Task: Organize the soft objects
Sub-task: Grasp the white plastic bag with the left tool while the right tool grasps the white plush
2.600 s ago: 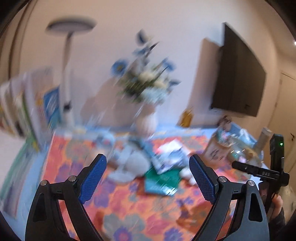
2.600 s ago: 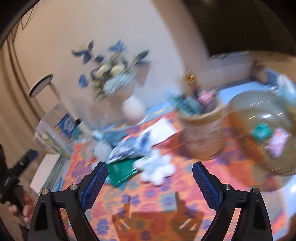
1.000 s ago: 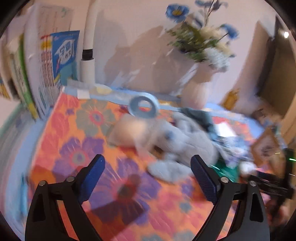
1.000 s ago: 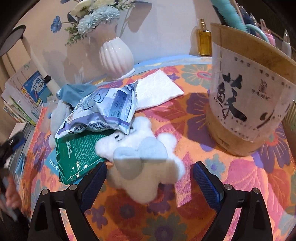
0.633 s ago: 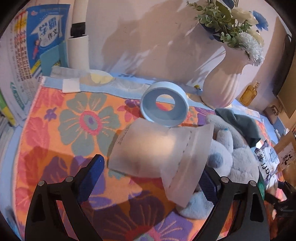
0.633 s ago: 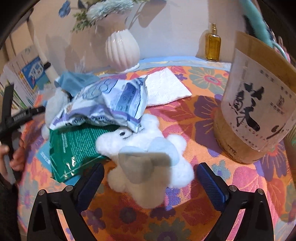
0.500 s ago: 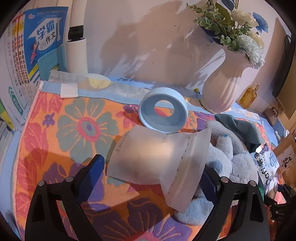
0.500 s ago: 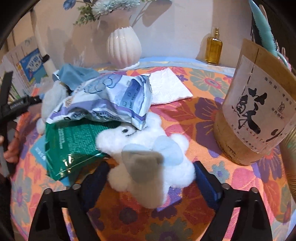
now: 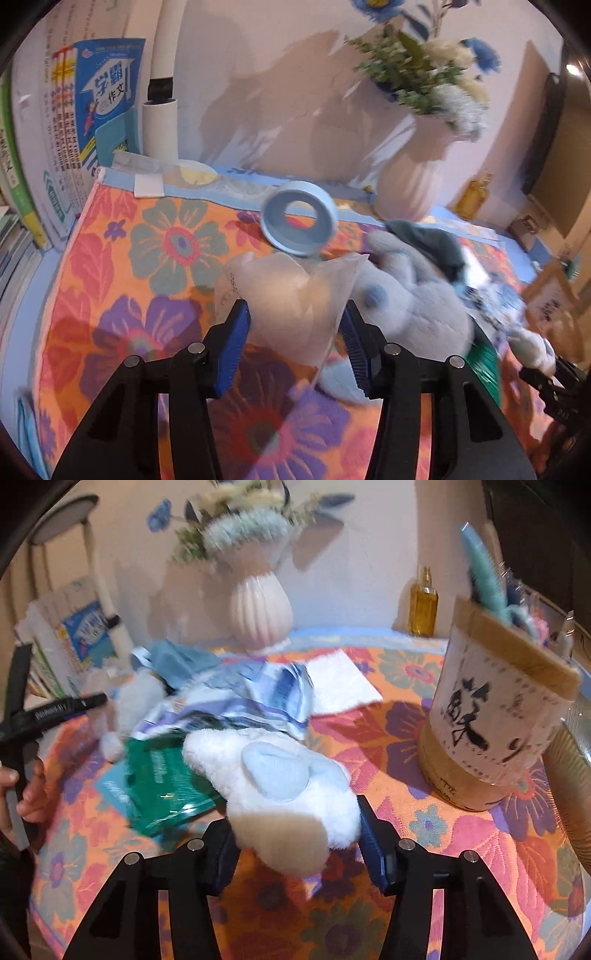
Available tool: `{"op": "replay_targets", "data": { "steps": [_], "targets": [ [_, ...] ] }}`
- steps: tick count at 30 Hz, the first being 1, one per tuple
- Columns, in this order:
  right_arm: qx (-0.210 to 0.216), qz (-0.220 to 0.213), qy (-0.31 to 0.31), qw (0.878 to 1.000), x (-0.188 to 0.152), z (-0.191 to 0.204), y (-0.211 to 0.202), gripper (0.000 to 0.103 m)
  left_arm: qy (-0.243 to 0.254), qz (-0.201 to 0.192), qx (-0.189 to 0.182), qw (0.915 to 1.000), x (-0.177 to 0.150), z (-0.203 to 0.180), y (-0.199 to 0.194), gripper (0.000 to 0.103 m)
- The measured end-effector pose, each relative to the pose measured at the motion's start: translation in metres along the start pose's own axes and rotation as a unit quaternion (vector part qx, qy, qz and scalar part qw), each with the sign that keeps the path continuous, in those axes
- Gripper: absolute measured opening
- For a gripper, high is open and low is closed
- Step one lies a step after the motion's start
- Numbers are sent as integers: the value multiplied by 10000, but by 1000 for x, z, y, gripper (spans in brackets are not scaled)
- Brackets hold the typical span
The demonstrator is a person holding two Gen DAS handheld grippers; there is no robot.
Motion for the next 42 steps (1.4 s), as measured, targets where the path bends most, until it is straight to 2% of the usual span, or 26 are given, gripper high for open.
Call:
{"op": "replay_targets", "data": {
  "steps": [4,9,13,14,15,16,17,18,19,20,21,22,23,25,28,30,33,34,35,36,38,42],
  "targets": [
    [107,-94,87,9999,-14,-2,-21,55,245,-69,-158,9996,-18,-14,-30,47],
    [54,-87,104,9999,-20,-3,-26,55,524,-114,-302,9981,-44,-34,-58,39],
    [123,-104,104,9998,-22,-4,-25,57,800,-61,-221,9965,-64,-47,-65,40],
    [104,-63,110,9999,-23,-4,-23,57,852,51,-131,9963,-68,-48,-61,52],
    [99,-29,117,9999,-23,-5,-22,58,879,208,-26,9959,-73,-48,-56,60],
    [89,9,131,9999,-23,-6,-20,61,883,268,-22,9957,-76,-47,-54,74],
    [88,23,143,9999,-23,-5,-19,67,872,312,-115,9956,-79,-47,-52,80],
    [82,25,160,9998,-23,-6,-20,69,864,314,-231,9955,-82,-48,-53,81],
    [90,7,179,9998,-23,-7,-21,69,873,310,-336,9951,-83,-49,-54,82],
    [112,-11,196,9997,-23,-7,-21,71,909,307,-371,9947,-82,-51,-54,87],
    [126,-6,202,9997,-23,-8,-21,73,951,303,-308,9945,-80,-51,-53,91],
    [132,20,202,9997,-23,-8,-20,76,972,292,-194,9946,-80,-52,-53,100],
    [105,65,201,9997,-24,-7,-18,82,986,273,-92,9947,-79,-52,-52,102],
    [56,108,175,9998,-24,-6,-17,86,1026,313,-140,9941,-79,-52,-49,102],
    [55,245,126,9996,-24,-5,-11,91,1091,594,-435,9913,-82,-56,-39,102],
    [61,374,145,9992,-24,-6,-6,91,1213,724,-392,9892,-83,-60,-32,102],
    [137,442,218,9987,-24,-8,-4,91,1302,647,-259,9890,-79,-64,-30,101],
    [152,444,235,9986,-23,-8,-4,91,1316,566,-289,9893,-78,-65,-31,91],
    [173,443,253,9985,-23,-9,-4,91,1334,479,-344,9893,-76,-67,-32,66],
    [185,443,257,9985,-23,-9,-4,91,1332,486,-356,9893,-76,-67,-30,55],
    [219,458,245,9984,-24,-8,-5,91,1284,506,-350,9898,-75,-67,-25,50],
    [264,515,197,9981,-24,-6,-3,91,1405,261,-344,9891,-74,-71,-33,49]
  ]
}}
Point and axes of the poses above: each gripper's, at about its wrist camera, not at the fingertips, and y roughly the way its jaws point, z to its left, x to its top, the point moved 3 cm from there along y, roughly the way its jaws point, and after that the axes turned 7 degrees about y, right-handed, at the moved point
